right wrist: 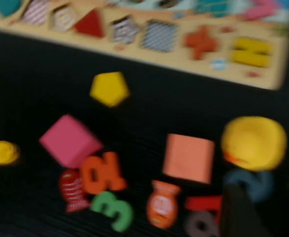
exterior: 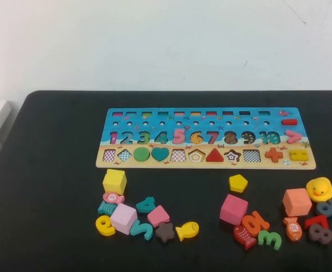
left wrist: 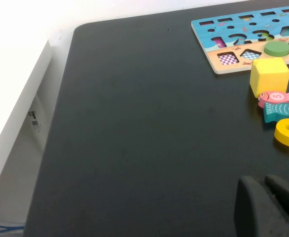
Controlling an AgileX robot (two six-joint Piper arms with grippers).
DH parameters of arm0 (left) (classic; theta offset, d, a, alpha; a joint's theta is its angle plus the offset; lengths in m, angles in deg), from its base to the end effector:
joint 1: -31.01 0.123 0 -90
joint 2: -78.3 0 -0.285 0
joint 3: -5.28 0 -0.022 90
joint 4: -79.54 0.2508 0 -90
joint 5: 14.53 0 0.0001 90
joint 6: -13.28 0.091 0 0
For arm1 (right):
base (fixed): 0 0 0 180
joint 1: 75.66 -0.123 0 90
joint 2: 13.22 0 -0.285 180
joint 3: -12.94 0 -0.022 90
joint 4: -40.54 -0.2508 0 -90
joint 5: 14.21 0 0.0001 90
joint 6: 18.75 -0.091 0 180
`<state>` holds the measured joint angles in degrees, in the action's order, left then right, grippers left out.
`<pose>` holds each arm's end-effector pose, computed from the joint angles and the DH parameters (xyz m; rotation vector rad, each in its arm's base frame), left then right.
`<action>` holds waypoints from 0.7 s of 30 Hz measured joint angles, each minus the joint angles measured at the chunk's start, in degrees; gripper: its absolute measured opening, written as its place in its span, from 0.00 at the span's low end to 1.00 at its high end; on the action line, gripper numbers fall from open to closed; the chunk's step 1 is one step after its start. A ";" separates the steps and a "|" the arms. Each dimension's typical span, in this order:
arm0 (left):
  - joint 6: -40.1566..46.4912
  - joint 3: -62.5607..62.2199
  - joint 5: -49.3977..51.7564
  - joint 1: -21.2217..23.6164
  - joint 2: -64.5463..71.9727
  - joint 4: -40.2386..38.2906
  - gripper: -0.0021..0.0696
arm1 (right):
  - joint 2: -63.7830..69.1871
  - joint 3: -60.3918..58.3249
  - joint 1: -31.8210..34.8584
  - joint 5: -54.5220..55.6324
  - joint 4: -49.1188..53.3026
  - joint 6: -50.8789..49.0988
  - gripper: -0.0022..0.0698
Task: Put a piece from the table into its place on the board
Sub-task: Pick up the "Pentagon"
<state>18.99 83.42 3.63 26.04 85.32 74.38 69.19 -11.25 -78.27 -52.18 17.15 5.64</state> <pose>0.0533 -0.0072 0.1800 0.1108 1.7992 -0.0771 0.2617 0.0342 0.2851 -0.2797 2.4490 0.2836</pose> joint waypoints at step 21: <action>0.00 0.00 0.00 0.00 0.00 0.00 0.03 | 34.61 27.59 -23.35 -2.43 13.70 -15.27 0.55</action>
<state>18.99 83.42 3.63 26.04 85.32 74.38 103.80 16.34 -101.62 -54.61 30.84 -9.62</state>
